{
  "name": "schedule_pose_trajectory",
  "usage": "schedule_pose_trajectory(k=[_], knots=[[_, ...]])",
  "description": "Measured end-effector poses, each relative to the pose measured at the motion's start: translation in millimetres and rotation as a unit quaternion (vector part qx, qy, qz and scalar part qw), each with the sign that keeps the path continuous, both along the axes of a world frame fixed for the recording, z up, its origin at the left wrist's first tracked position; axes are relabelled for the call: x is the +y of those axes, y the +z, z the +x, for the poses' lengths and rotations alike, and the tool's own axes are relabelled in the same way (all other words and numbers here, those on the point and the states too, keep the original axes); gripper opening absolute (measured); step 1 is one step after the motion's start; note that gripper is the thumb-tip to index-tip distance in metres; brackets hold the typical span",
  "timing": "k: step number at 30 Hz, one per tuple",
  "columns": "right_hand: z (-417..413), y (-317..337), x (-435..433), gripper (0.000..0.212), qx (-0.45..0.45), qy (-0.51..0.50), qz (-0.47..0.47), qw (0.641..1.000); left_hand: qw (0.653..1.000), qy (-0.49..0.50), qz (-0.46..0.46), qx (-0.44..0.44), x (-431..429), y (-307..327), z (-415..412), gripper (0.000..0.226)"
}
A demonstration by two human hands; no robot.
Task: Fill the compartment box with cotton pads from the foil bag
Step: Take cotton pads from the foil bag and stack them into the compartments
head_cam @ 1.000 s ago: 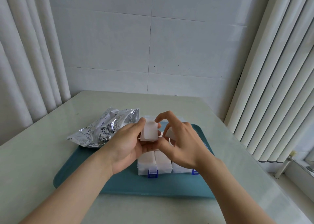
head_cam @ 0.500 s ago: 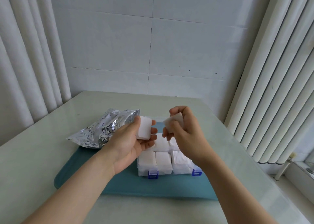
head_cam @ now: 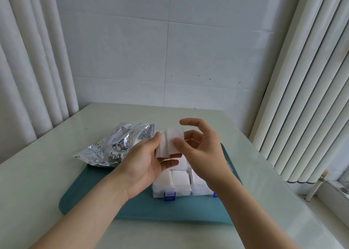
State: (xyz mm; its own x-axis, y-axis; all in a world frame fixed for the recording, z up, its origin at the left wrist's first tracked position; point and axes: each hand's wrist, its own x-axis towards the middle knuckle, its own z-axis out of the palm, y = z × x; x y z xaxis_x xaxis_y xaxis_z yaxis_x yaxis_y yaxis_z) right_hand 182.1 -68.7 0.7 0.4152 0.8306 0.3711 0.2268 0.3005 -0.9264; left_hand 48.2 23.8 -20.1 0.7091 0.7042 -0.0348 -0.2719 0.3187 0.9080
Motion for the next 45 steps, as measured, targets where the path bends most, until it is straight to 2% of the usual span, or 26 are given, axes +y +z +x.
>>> schedule_pose_trajectory(k=[3, 9, 12, 17, 18, 20, 22, 24, 26, 30, 34, 37, 39, 41, 42, 45], knots=[[0.1, -1.4, 1.1, 0.044, -0.027, -0.018, 0.008, 0.999, 1.000, -0.007, 0.010, 0.002, -2.0, 0.2, 0.7, 0.050], [-9.9, -5.5, 4.4, 0.024, -0.029, -0.059, -0.008, 0.998, 0.999, -0.039, -0.002, -0.034, -5.2, -0.5, 2.4, 0.055], [-8.5, -8.7, 5.7, 0.021, -0.112, -0.102, -0.006, 0.988, 0.997, -0.055, -0.008, -0.058, -6.4, 3.4, 1.0, 0.057], [-9.2, -14.6, 9.5, 0.019, -0.291, -0.168, 0.025, 0.942, 0.996, -0.059, 0.013, -0.067, -5.3, 1.7, -1.5, 0.051], [-8.1, -14.9, 9.3, 0.021, -0.321, -0.157, 0.043, 0.933, 0.996, -0.057, 0.019, -0.063, -5.0, 1.1, -2.4, 0.048], [-5.8, -14.1, 5.5, 0.039, -0.380, -0.102, 0.051, 0.918, 0.997, -0.052, 0.025, -0.054, -5.1, 0.4, -4.0, 0.037], [-2.4, -12.7, 1.9, 0.061, -0.423, -0.054, 0.015, 0.904, 0.997, -0.049, 0.037, -0.039, -4.7, 0.1, -4.5, 0.030], [1.6, -12.0, 2.2, 0.069, -0.438, -0.048, -0.006, 0.898, 0.996, -0.052, 0.070, -0.012, -3.6, -0.7, -4.8, 0.028], [5.7, -11.0, 2.7, 0.068, -0.438, -0.043, -0.015, 0.898, 0.993, -0.068, 0.098, 0.012, -1.9, -1.5, -6.1, 0.020], [9.1, -6.6, -0.5, 0.061, -0.427, 0.000, -0.012, 0.904, 0.985, -0.096, 0.140, 0.045, -1.5, 0.2, -9.5, 0.022], [10.0, 0.1, -4.0, 0.040, -0.337, -0.031, 0.002, 0.941, 0.971, -0.070, 0.213, 0.085, -4.6, -0.6, -8.1, 0.016], [12.4, 0.6, -2.2, 0.027, -0.279, -0.031, 0.005, 0.960, 0.953, -0.048, 0.279, 0.104, -6.2, -2.8, -6.7, 0.028], [15.9, 2.2, -0.8, 0.026, -0.191, -0.023, 0.003, 0.981, 0.937, -0.001, 0.327, 0.125, -4.7, -5.9, -4.5, 0.040], [23.4, 4.0, -0.3, 0.026, -0.123, -0.048, -0.027, 0.991, 0.909, 0.073, 0.381, 0.154, -0.8, -10.7, -4.1, 0.049], [27.8, 4.2, -0.7, 0.025, -0.112, -0.058, -0.058, 0.990, 0.883, 0.106, 0.423, 0.175, 0.8, -13.5, -4.6, 0.051], [38.0, -0.8, -1.2, 0.018, -0.164, -0.048, -0.181, 0.969, 0.805, 0.123, 0.524, 0.251, 3.0, -24.0, -5.9, 0.063]])
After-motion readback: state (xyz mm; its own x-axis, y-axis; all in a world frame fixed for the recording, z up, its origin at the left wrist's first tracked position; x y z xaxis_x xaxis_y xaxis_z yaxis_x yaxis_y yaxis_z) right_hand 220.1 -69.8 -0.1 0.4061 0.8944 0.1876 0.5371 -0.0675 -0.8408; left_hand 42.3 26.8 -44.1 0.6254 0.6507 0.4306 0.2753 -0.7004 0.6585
